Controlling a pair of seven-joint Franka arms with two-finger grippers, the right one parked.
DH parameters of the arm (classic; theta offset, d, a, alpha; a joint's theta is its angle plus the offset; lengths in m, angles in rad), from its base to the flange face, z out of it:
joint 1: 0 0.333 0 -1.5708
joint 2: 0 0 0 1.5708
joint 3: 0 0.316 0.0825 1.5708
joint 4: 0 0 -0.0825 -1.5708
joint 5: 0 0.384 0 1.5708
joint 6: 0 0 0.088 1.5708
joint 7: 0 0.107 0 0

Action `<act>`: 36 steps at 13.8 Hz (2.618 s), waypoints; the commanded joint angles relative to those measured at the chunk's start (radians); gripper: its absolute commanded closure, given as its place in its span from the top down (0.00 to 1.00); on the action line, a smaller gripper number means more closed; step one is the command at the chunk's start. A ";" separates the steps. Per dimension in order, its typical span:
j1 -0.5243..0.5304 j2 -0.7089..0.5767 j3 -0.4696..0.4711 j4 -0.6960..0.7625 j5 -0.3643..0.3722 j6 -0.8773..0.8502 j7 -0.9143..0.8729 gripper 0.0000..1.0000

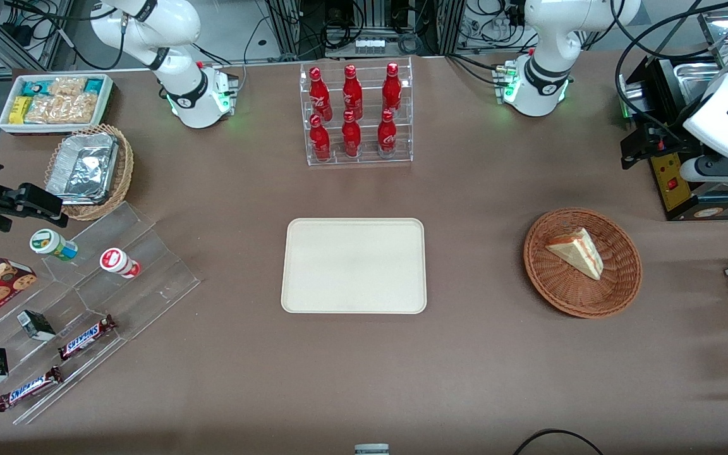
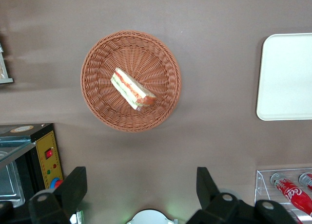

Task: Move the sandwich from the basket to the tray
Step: 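Move the left gripper toward the wicker basket with the sandwich, then lower the open left gripper over the wrapped sandwich in the basket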

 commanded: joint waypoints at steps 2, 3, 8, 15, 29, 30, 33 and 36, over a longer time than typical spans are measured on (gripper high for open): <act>0.001 -0.003 0.002 0.009 0.002 0.010 -0.006 1.00; 0.001 -0.001 0.002 0.008 0.002 0.010 -0.006 1.00; 0.026 0.046 0.004 0.006 0.008 0.017 -0.053 1.00; 0.053 0.168 0.029 -0.046 0.017 0.084 -0.398 1.00; 0.115 0.210 0.035 -0.623 -0.026 0.858 -0.799 0.98; 0.110 0.227 0.035 -0.621 -0.026 0.866 -0.827 0.98; 0.106 0.247 0.035 -0.644 -0.026 0.920 -0.835 0.98; 0.106 0.281 0.033 -0.643 -0.081 0.955 -0.838 0.98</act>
